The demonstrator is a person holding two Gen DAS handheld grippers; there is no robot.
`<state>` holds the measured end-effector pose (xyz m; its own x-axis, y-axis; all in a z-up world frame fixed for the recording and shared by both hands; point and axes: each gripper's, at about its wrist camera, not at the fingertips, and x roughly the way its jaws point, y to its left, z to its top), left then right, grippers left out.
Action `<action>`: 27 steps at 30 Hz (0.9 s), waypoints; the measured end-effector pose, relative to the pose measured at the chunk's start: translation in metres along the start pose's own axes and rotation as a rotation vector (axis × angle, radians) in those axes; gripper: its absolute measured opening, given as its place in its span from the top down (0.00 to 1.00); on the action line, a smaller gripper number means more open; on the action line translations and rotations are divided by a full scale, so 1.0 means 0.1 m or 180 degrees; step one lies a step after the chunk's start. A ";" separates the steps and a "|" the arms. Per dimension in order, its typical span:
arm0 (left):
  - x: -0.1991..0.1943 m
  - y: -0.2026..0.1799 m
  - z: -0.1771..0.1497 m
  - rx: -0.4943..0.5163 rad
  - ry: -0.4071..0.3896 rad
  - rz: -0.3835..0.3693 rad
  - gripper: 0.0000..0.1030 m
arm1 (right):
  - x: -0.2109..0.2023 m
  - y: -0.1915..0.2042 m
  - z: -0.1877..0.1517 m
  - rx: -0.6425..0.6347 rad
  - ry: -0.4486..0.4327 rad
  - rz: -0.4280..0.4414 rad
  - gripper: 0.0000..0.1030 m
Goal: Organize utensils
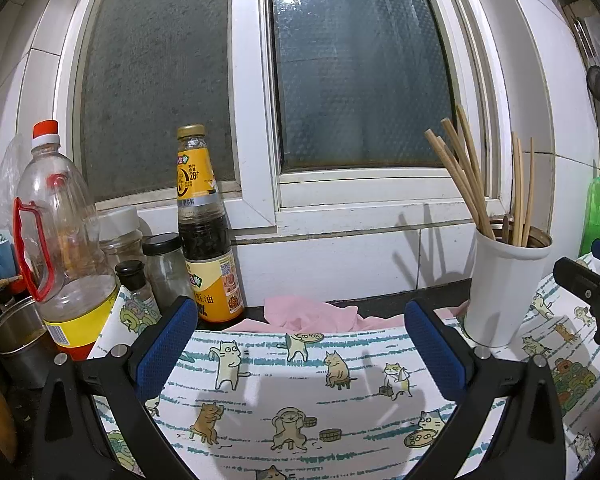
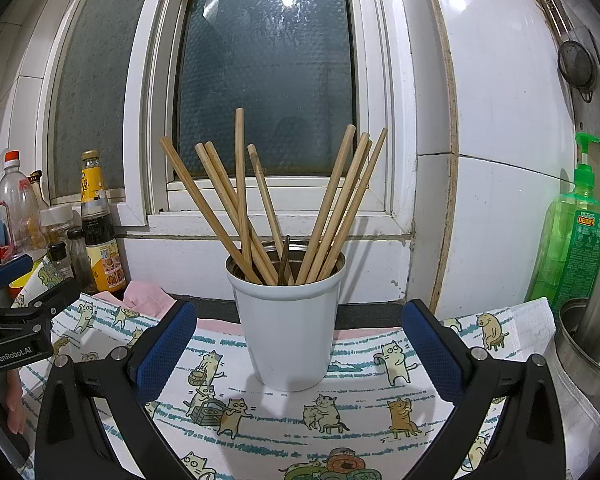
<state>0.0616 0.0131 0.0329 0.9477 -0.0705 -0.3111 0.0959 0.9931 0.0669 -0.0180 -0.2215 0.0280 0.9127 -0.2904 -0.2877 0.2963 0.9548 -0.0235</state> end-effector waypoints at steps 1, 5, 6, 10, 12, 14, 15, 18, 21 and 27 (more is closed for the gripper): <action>0.00 0.00 0.00 0.0000 -0.0001 0.0001 0.00 | 0.00 0.01 0.00 -0.0001 -0.0001 -0.0001 0.00; 0.00 0.01 0.00 -0.0007 0.0002 0.0008 0.00 | 0.00 0.00 0.00 0.0000 -0.0001 -0.0001 0.00; 0.00 0.02 0.00 -0.0004 0.0003 0.0009 0.00 | 0.00 0.01 0.00 -0.0001 -0.0002 -0.0001 0.00; 0.00 0.01 0.00 -0.0003 0.0003 0.0011 0.00 | 0.00 0.01 0.00 0.0001 -0.0002 -0.0002 0.00; 0.00 0.02 0.00 -0.0006 0.0002 0.0012 0.00 | 0.00 0.01 0.00 0.0000 -0.0002 -0.0001 0.00; 0.00 0.02 0.00 -0.0005 0.0004 0.0007 0.00 | 0.00 0.01 0.00 0.0000 -0.0001 -0.0001 0.00; 0.00 0.02 0.00 -0.0004 0.0004 0.0008 0.00 | 0.00 0.00 0.00 0.0000 -0.0001 -0.0001 0.00; -0.01 0.02 0.00 0.0000 0.0003 0.0009 0.00 | 0.00 0.00 0.00 0.0000 -0.0001 0.0000 0.00; 0.00 0.02 0.00 -0.0003 0.0003 0.0011 0.00 | 0.00 0.01 0.00 -0.0001 -0.0001 0.0000 0.00; 0.01 0.04 0.00 0.0009 0.0037 0.0032 0.00 | 0.00 0.00 0.00 -0.0001 0.0001 0.0001 0.00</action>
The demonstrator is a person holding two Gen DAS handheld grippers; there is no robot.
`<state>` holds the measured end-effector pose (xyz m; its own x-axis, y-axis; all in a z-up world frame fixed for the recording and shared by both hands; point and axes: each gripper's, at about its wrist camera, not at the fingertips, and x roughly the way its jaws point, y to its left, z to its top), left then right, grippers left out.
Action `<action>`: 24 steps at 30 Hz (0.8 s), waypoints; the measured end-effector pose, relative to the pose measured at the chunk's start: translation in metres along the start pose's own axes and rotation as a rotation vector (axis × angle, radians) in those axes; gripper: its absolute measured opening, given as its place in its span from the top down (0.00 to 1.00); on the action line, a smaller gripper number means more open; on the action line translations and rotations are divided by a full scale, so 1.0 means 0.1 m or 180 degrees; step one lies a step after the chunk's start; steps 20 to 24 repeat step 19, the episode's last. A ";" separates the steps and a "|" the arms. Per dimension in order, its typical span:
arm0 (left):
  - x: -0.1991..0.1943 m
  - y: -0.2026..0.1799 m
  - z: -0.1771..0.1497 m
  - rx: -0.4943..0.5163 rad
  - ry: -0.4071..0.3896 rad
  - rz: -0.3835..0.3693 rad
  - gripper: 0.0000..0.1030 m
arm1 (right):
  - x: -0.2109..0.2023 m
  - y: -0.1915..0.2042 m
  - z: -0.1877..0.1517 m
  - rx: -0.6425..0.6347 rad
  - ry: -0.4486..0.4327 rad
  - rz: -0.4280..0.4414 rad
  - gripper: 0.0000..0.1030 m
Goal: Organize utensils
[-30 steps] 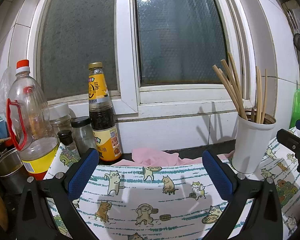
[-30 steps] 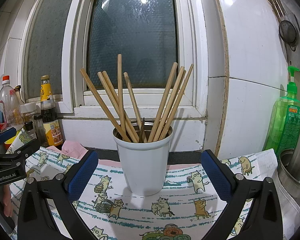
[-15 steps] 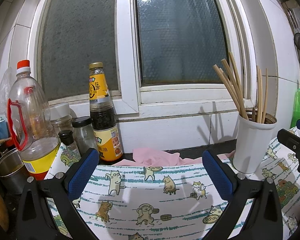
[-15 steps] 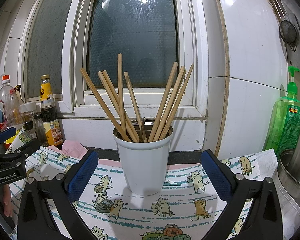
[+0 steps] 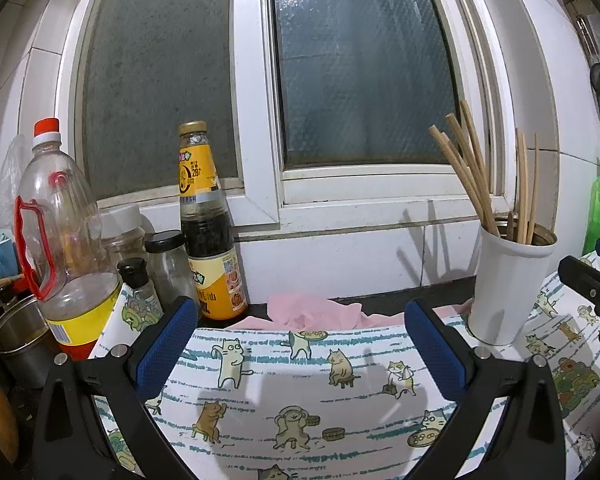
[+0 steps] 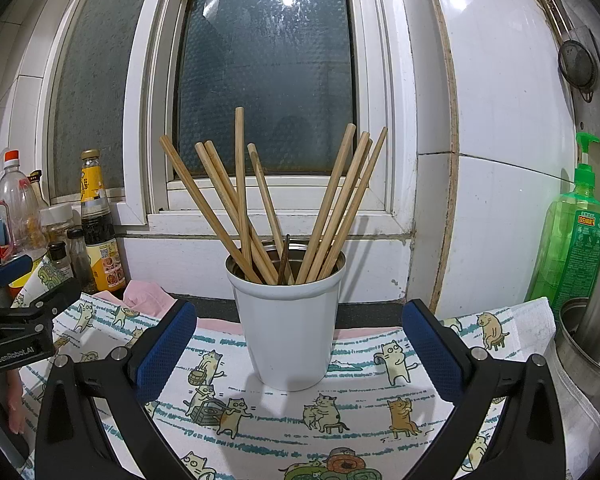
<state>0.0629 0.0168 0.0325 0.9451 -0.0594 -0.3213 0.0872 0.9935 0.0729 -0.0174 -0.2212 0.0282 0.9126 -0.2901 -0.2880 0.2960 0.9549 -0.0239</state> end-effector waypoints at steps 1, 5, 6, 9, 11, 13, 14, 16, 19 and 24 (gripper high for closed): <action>0.00 0.00 0.00 0.0004 -0.0002 -0.0001 0.00 | 0.00 0.00 0.00 -0.0001 0.0003 -0.0001 0.00; 0.00 0.01 0.00 0.0013 -0.0010 -0.0008 0.00 | 0.00 0.00 -0.01 0.0002 0.0003 -0.0001 0.00; 0.00 0.01 0.00 0.0014 -0.0011 -0.0006 0.00 | 0.00 0.00 -0.01 0.0003 0.0007 -0.0001 0.00; 0.00 0.01 0.00 0.0026 -0.0019 -0.0006 0.00 | 0.00 0.00 -0.01 0.0002 0.0005 -0.0002 0.00; 0.00 0.00 0.00 0.0040 -0.0023 -0.0008 0.00 | 0.00 0.00 -0.01 0.0002 0.0000 -0.0002 0.00; 0.00 0.00 0.00 0.0047 -0.0022 -0.0009 0.00 | 0.00 -0.01 0.00 -0.0001 -0.0001 -0.0002 0.00; 0.00 0.00 0.00 0.0038 -0.0021 -0.0006 0.00 | 0.00 -0.01 -0.01 -0.0004 -0.0002 -0.0007 0.00; 0.00 0.00 0.01 0.0025 -0.0017 0.0003 0.00 | 0.00 0.01 -0.02 -0.0024 -0.0003 -0.0010 0.00; -0.01 0.02 0.01 0.0003 -0.0020 0.0002 0.00 | 0.00 0.03 -0.03 -0.0050 -0.0007 -0.0013 0.00; -0.01 0.02 0.01 0.0003 -0.0020 0.0002 0.00 | 0.00 0.03 -0.03 -0.0050 -0.0007 -0.0013 0.00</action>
